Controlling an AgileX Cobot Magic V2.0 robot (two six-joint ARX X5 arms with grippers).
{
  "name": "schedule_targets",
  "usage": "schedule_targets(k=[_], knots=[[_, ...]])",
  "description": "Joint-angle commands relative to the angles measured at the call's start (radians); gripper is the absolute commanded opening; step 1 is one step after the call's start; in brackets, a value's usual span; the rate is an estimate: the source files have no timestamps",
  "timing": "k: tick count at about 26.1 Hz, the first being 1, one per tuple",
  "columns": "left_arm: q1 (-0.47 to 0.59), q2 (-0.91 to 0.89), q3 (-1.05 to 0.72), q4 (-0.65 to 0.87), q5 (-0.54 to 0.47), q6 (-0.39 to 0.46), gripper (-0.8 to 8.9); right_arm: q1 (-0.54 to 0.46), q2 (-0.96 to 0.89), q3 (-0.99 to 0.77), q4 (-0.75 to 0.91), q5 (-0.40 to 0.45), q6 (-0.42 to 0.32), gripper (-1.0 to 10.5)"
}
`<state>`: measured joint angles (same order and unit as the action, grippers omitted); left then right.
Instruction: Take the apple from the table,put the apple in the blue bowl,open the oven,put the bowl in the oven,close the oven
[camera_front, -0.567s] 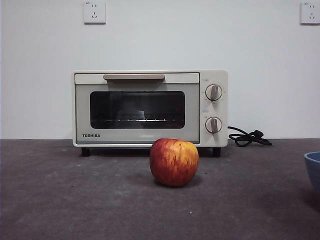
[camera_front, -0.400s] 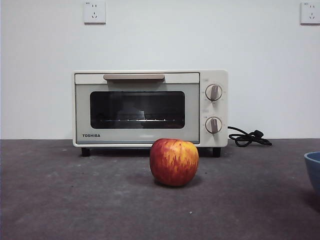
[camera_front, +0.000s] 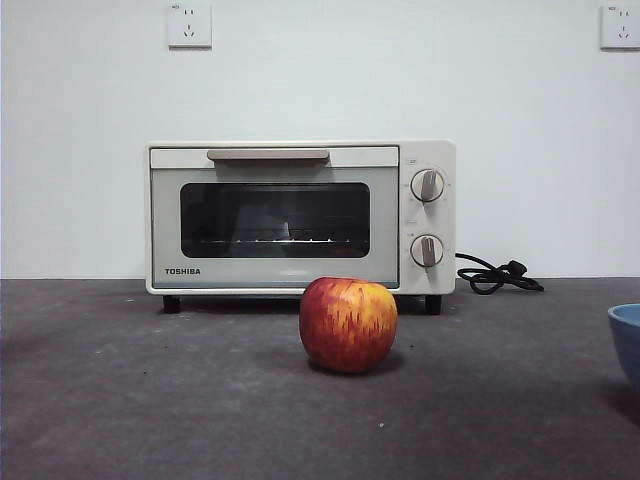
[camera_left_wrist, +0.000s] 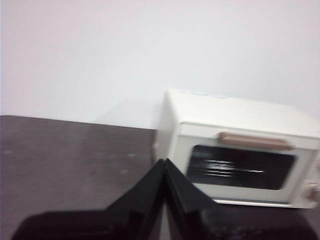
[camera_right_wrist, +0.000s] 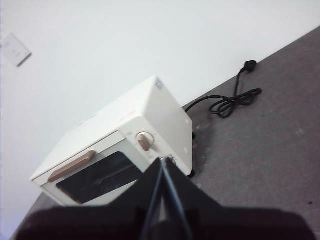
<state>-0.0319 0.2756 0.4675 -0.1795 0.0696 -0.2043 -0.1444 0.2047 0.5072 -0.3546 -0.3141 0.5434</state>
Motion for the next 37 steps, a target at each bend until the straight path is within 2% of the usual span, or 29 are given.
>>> schedule_targets(k=[1,6,13,18,22,26,28,31,35,37], knots=[[0.000,0.091,0.064,-0.013,0.063,-0.030,-0.05,0.001,0.079,0.085,-0.058,-0.025,-0.087,-0.1],[0.000,0.272,0.183,-0.077,0.181,-0.033,-0.05,0.001,0.221,0.221,-0.235,-0.046,-0.208,-0.1],[0.000,0.517,0.353,-0.280,0.308,-0.032,-0.05,0.001,0.389,0.335,-0.451,-0.051,-0.360,0.0],[-0.003,0.629,0.420,-0.372,0.378,-0.021,-0.05,0.001,0.517,0.382,-0.521,-0.087,-0.413,0.0],[-0.011,0.647,0.423,-0.386,0.392,-0.020,-0.05,0.010,0.621,0.417,-0.536,-0.146,-0.416,0.0],[-0.030,0.646,0.423,-0.452,0.406,0.003,-0.05,0.164,0.803,0.505,-0.527,-0.157,-0.415,0.0],[-0.042,0.646,0.423,-0.504,0.406,0.027,-0.05,0.285,0.890,0.563,-0.510,-0.104,-0.414,0.2],[-0.058,0.642,0.423,-0.562,0.406,0.082,-0.05,0.482,1.027,0.664,-0.487,0.042,-0.413,2.0],[-0.061,0.640,0.423,-0.587,0.406,0.085,-0.05,0.652,1.221,0.801,-0.482,0.087,-0.415,4.3],[-0.061,0.640,0.423,-0.594,0.408,0.085,-0.05,0.718,1.320,0.867,-0.482,0.130,-0.415,6.4]])
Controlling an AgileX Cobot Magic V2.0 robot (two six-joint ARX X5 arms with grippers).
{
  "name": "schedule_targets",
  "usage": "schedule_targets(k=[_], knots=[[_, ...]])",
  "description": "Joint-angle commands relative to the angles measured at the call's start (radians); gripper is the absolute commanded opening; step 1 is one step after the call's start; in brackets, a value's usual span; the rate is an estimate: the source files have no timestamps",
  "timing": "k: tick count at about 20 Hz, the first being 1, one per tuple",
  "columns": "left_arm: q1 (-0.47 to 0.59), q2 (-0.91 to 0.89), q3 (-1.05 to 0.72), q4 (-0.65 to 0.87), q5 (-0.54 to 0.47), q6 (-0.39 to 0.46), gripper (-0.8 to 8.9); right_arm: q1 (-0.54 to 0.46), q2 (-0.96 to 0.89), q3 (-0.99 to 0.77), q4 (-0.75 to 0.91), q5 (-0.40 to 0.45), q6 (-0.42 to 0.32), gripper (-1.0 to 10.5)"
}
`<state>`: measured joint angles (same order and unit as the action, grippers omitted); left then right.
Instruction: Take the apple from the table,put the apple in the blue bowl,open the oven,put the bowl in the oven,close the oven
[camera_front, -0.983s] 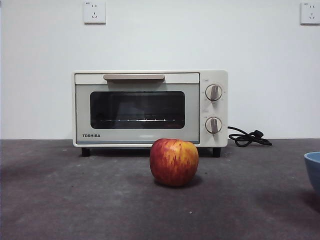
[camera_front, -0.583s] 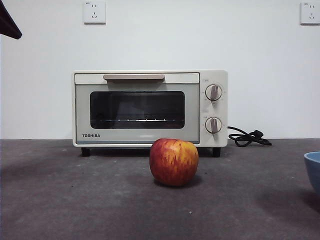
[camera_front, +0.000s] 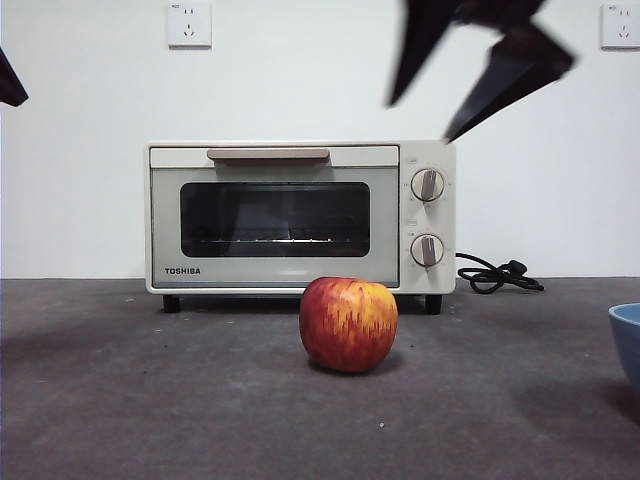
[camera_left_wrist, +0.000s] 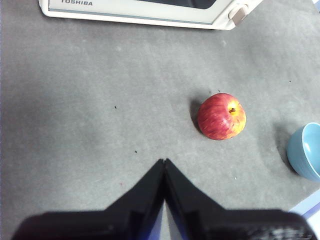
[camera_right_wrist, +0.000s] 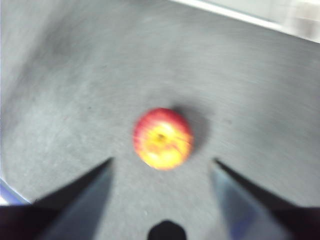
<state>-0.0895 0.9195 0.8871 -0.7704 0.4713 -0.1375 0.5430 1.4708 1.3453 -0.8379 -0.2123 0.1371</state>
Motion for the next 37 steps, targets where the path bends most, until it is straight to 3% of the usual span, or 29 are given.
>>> schedule_targets(k=[1,7,17,19,22,28,34,37], knots=[[-0.004,-0.003,0.003,-0.005,0.008,0.018,-0.05,0.054,0.098,0.055,0.000,0.058,-0.010,7.0],[-0.051,-0.003,0.003,-0.014,0.008,0.019,-0.05,0.121,0.315,0.151,-0.045,0.077,-0.037,7.3],[-0.111,-0.003,0.003,-0.006,-0.001,0.019,-0.05,0.126,0.523,0.151,0.000,0.102,-0.043,7.1],[-0.111,-0.003,0.003,-0.007,-0.001,0.019,-0.05,0.126,0.528,0.151,0.000,0.088,-0.043,4.9],[-0.111,-0.003,0.003,-0.005,-0.001,0.019,-0.05,0.125,0.528,0.151,-0.006,0.078,-0.043,-0.3],[-0.111,-0.003,0.003,-0.006,-0.001,0.020,-0.05,0.124,0.500,0.167,-0.113,0.089,-0.034,-0.1],[-0.111,0.000,0.003,0.000,-0.014,0.036,-0.05,0.124,0.295,0.167,-0.263,0.146,-0.051,-0.1],[-0.111,0.007,0.003,0.039,-0.031,0.036,-0.05,0.123,0.184,0.159,-0.357,0.261,-0.072,-0.1]])
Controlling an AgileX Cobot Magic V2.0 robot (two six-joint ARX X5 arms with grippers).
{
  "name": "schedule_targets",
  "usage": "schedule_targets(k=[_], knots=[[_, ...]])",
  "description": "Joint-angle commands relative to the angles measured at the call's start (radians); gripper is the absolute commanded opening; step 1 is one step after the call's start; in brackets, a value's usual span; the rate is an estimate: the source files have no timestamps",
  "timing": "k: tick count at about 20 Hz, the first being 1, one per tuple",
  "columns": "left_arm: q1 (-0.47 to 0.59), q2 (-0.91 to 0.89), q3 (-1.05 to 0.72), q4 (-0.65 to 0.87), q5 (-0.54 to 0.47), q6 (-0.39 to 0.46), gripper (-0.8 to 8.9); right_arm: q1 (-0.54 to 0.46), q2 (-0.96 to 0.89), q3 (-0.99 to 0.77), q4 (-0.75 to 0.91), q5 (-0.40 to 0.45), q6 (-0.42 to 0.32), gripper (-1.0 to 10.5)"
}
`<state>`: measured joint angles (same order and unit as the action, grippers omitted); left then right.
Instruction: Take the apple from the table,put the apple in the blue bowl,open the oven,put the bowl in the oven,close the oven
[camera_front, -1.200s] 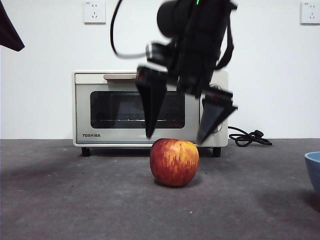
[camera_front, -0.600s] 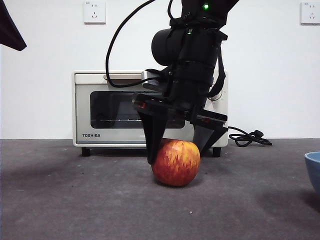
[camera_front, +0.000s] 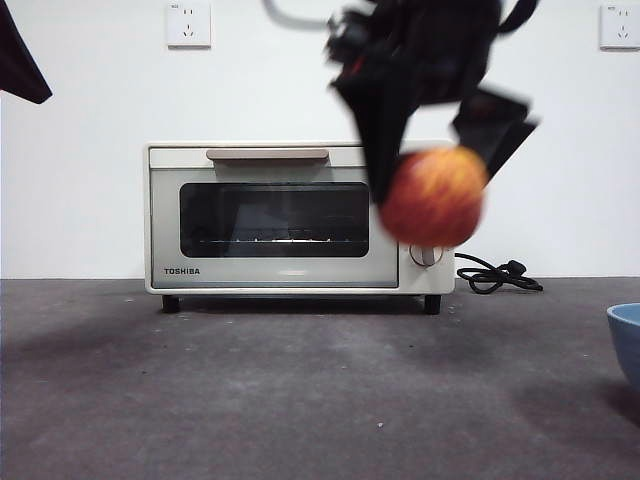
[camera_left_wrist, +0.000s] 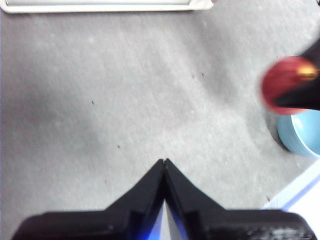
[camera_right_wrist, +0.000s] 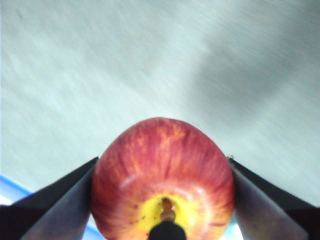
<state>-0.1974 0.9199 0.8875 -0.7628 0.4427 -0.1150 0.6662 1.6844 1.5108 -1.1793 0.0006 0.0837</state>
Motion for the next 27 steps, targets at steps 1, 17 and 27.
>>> schedule_targets(k=[1,17,27], knots=[[-0.003,0.013,0.003,0.059,-0.002,0.013,-0.05,0.000,-0.065,-0.018,-0.022,0.070,-0.019,-0.1],[-0.097,0.530,0.367,0.341,-0.001,0.005,-0.05,-0.164,-0.593,-0.706,0.200,0.082,0.182,-0.1],[-0.107,0.901,0.741,0.336,-0.062,0.010,-0.05,-0.164,-0.587,-0.742,0.208,0.079,0.264,-0.1]])
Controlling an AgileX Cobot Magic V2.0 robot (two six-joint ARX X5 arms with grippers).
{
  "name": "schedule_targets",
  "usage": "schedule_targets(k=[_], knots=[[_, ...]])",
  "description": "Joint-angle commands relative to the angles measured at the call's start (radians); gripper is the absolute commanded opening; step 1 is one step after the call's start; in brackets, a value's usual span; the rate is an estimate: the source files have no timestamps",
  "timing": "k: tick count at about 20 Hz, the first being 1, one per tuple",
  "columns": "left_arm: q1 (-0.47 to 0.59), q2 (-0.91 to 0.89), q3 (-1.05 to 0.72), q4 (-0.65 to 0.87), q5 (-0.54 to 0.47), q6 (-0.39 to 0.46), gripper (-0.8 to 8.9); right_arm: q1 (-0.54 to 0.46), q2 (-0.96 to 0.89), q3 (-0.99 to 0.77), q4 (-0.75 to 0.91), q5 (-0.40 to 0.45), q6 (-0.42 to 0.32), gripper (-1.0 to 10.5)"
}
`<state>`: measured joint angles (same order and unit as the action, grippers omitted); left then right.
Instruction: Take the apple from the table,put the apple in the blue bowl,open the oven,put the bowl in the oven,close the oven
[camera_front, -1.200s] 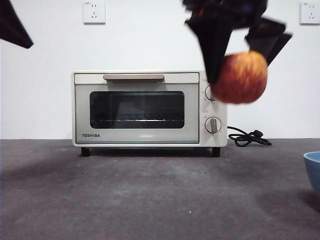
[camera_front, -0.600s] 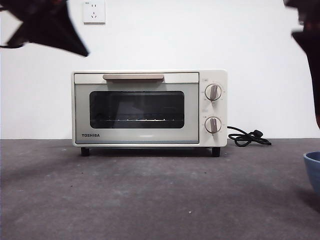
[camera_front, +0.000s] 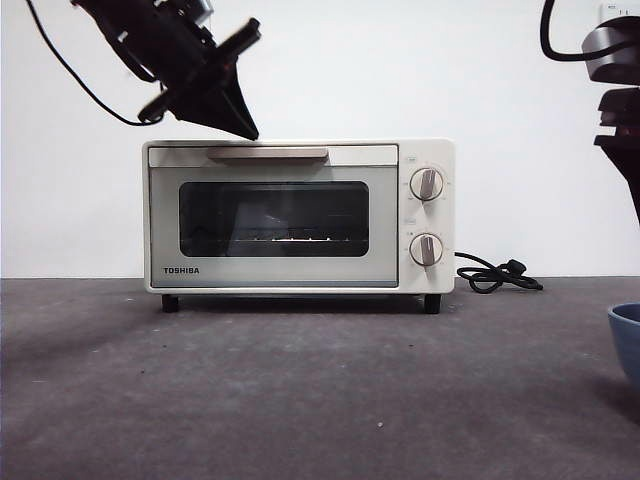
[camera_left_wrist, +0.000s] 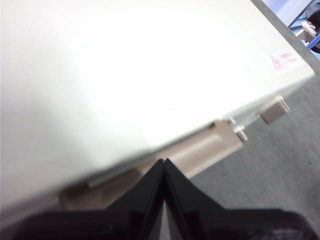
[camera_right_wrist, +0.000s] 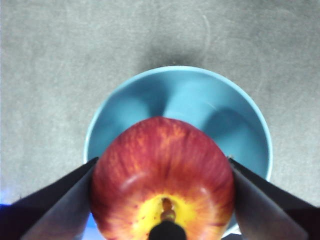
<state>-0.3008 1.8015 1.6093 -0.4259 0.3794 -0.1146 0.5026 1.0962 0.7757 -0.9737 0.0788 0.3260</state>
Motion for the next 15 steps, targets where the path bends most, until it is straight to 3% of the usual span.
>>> schedule_targets(k=[1,8,11,15], knots=[[-0.004,0.029,0.023,0.001,0.001,0.010,-0.05,0.000,0.001,-0.006,0.002,0.001,0.025,-0.1],[-0.004,0.035,0.023,-0.040,-0.022,0.022,-0.05,0.000,0.021,-0.007,0.004,0.004,0.066,0.1],[-0.007,0.038,0.023,-0.065,-0.051,0.034,-0.05,0.000,0.060,-0.007,0.007,0.005,0.068,2.8],[-0.006,0.040,0.023,-0.085,-0.066,0.037,-0.05,0.000,0.071,-0.007,0.009,0.019,0.076,3.4]])
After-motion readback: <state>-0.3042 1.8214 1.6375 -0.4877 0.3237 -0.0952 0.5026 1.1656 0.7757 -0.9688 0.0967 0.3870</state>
